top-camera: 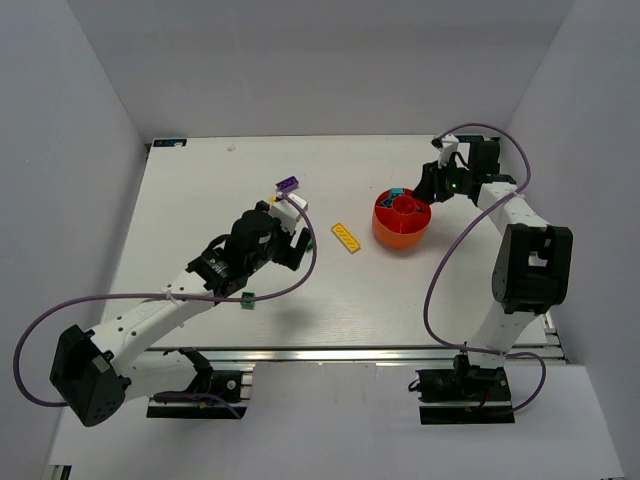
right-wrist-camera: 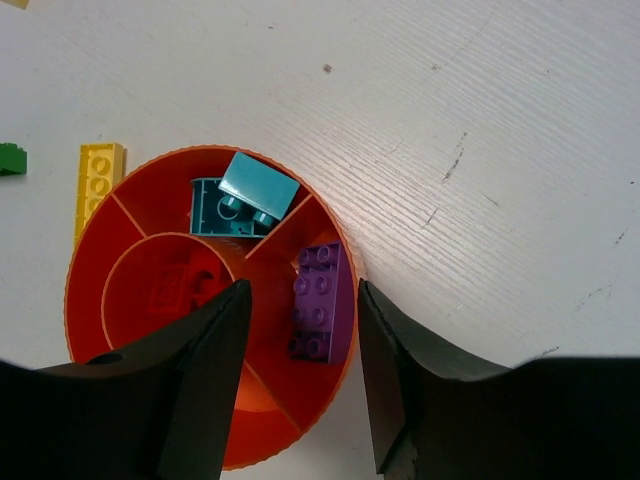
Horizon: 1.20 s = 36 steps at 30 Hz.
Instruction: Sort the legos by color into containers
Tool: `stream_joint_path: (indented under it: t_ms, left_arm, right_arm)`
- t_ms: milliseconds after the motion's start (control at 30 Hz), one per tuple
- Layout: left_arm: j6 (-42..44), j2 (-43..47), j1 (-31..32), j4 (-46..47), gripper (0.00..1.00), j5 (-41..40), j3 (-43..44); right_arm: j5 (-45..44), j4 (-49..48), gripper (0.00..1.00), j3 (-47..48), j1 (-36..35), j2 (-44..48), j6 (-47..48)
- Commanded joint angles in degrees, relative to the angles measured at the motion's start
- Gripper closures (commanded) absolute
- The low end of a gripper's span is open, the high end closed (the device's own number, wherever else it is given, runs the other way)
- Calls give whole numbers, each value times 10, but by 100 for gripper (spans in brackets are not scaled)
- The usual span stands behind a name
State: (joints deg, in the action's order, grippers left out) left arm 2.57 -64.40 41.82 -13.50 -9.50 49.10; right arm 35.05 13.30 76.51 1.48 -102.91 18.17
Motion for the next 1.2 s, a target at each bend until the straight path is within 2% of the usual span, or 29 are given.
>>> stream_joint_path:
  t_ms: [0, 100, 200, 233, 267, 300, 333, 367, 400, 433, 467, 500, 533, 567, 600, 667, 700, 733, 833, 933, 1167]
  left_arm:
    - [-3, 2, 3, -3, 7, -1, -5]
    - [-6, -2, 3, 2, 8, 1, -7]
    - [-16, -17, -11, 11, 18, 2, 0]
    - [-19, -35, -11, 9, 38, -3, 7]
    - [-19, -48, -18, 7, 50, -5, 17]
    - [-20, -64, -18, 2, 61, -10, 36]
    - [-40, -99, -27, 1, 75, -11, 48]
    - [-44, -118, -32, -3, 77, -13, 61]
    - [-45, -140, -45, -10, 77, -8, 91]
    - [-44, -162, -52, -12, 75, -7, 107]
    - [-42, -205, -58, -15, 59, -4, 125]
    - [-38, -229, -73, -22, 44, 0, 143]
    - [-35, -254, -80, -28, 31, 3, 189]
    - [-27, -305, -88, -35, 21, 8, 213]
    - [-10, -330, -103, -48, 19, 15, 264]
    - [14, -380, -118, -69, 16, 30, 320]
    - [23, -434, -125, -77, 15, 32, 349]
    - [46, -461, -137, -82, 15, 41, 402]
    - [99, -554, -151, -112, 15, 28, 504]
    - [135, -611, -167, -118, 15, 34, 557]
    - [188, -676, -198, -121, 15, 64, 664]
  right_arm:
    - [5, 5, 47, 20, 1, -2, -2]
    - [-26, 10, 49, 22, 4, 23, -3]
    - [-67, -25, 55, -14, 14, 94, -15]
    - [-74, -37, 62, -30, 20, 116, -32]
    - [-75, -60, 66, -46, 26, 136, -40]
    - [-58, -69, 77, -80, 40, 177, -49]
    - [-36, -74, 80, -97, 44, 195, -53]
    - [-8, -67, 80, -110, 48, 213, -54]
    - [64, -50, 80, -116, 56, 235, -46]
    - [110, -34, 72, -130, 62, 242, -31]
    - [160, -2, 61, -137, 66, 249, -12]
    - [253, 13, 47, -142, 73, 253, 14]
    - [293, 40, 30, -138, 79, 250, 34]
    - [329, 125, 24, -103, 83, 242, 94]
    - [371, 176, 15, -78, 92, 236, 127]
    - [396, 302, 11, -25, 96, 223, 205]
    - [410, 325, 11, -22, 99, 223, 253]
    - [410, 331, 11, -24, 100, 228, 259]
    - [380, 306, 12, -41, 100, 252, 259]
    - [364, 279, 12, -63, 99, 283, 253]
    - [376, 227, 12, -97, 96, 337, 223]
